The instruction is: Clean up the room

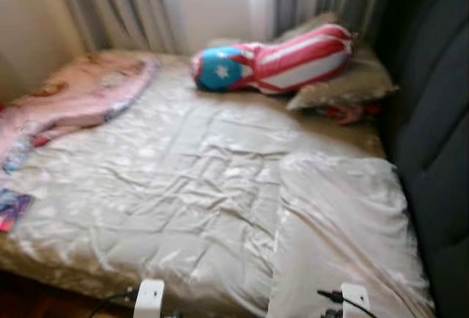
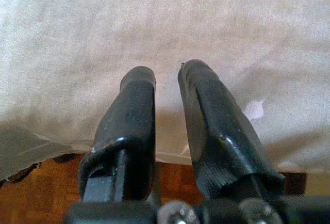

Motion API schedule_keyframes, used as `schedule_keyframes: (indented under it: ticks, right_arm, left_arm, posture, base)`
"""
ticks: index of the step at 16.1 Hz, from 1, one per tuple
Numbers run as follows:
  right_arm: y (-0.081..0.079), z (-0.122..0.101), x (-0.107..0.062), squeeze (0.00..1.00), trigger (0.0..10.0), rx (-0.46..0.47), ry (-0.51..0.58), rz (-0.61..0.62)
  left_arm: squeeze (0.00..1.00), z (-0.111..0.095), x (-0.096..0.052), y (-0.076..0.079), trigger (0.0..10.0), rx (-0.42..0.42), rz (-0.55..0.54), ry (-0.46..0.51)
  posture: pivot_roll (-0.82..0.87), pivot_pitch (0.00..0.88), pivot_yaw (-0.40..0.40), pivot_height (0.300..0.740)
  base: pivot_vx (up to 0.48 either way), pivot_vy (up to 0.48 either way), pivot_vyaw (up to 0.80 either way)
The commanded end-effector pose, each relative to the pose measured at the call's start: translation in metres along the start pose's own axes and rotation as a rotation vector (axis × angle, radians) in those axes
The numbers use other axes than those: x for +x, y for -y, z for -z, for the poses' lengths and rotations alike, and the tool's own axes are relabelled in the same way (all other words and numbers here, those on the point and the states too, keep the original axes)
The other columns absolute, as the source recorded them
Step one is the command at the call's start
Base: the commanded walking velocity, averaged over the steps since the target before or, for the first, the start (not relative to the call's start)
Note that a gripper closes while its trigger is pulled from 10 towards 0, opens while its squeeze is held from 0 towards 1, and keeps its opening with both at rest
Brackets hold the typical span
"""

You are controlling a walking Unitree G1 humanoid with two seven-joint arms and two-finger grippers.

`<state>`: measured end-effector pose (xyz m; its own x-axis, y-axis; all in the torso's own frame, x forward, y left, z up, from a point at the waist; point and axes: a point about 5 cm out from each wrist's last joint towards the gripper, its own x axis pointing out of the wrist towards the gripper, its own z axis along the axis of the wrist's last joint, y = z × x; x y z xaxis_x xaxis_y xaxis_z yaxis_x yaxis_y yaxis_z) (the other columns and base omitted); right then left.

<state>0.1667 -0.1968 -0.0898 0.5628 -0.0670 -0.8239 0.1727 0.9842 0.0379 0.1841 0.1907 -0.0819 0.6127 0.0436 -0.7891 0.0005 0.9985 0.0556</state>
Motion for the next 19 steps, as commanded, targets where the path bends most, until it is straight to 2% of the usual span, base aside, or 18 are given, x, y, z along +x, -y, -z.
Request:
schedule_keyframes:
  ticks: [1, 3, 6, 11, 14, 16, 19]
  right_arm:
    - [0.003, 0.003, -0.001, 0.00, 10.0, 0.006, -0.012, 0.003]
    - [0.014, 0.003, -0.002, 0.00, 10.0, 0.017, -0.012, 0.017]
    - [0.015, 0.003, -0.002, 0.00, 10.0, 0.027, -0.010, 0.019]
    - [-0.003, 0.002, 0.000, 0.00, 10.0, 0.024, -0.015, 0.000]
    - [-0.004, 0.003, 0.000, 0.00, 10.0, 0.019, -0.019, -0.004]
    - [0.001, 0.005, -0.001, 0.00, 10.0, 0.017, -0.023, -0.001]
    - [0.018, 0.007, -0.003, 0.00, 10.0, 0.021, -0.030, 0.016]
  left_arm:
    - [0.00, 0.002, 0.000, -0.002, 10.0, 0.008, -0.007, -0.019]
    - [0.00, 0.003, 0.000, -0.002, 10.0, 0.007, -0.005, -0.024]
    - [0.00, 0.004, -0.001, -0.003, 10.0, 0.003, -0.006, -0.029]
    - [0.00, 0.007, -0.002, -0.007, 10.0, 0.007, -0.010, -0.038]
    - [0.00, 0.009, -0.002, -0.011, 10.0, 0.008, -0.014, -0.045]
    - [0.00, 0.009, -0.003, -0.014, 10.0, 0.006, -0.018, -0.047]
    - [0.00, 0.013, -0.004, -0.018, 10.0, 0.001, -0.025, -0.056]
  posture:
    - [-0.08, 0.000, -0.011, 0.740]
    - [-0.08, 0.000, -0.010, 0.740]
    - [-0.08, 0.000, -0.008, 0.740]
    - [-0.08, 0.000, -0.004, 0.740]
    - [-0.07, 0.000, -0.004, 0.740]
    - [-0.07, 0.000, -0.008, 0.740]
    - [-0.07, 0.000, -0.004, 0.740]
  base:
    - [0.000, 0.000, 0.00]
    - [0.000, 0.000, 0.00]
    - [0.000, 0.000, 0.00]
    - [0.000, 0.208, 0.00]
    - [0.000, 0.341, 0.00]
    - [0.000, 0.345, 0.00]
    - [0.000, 0.346, 0.00]
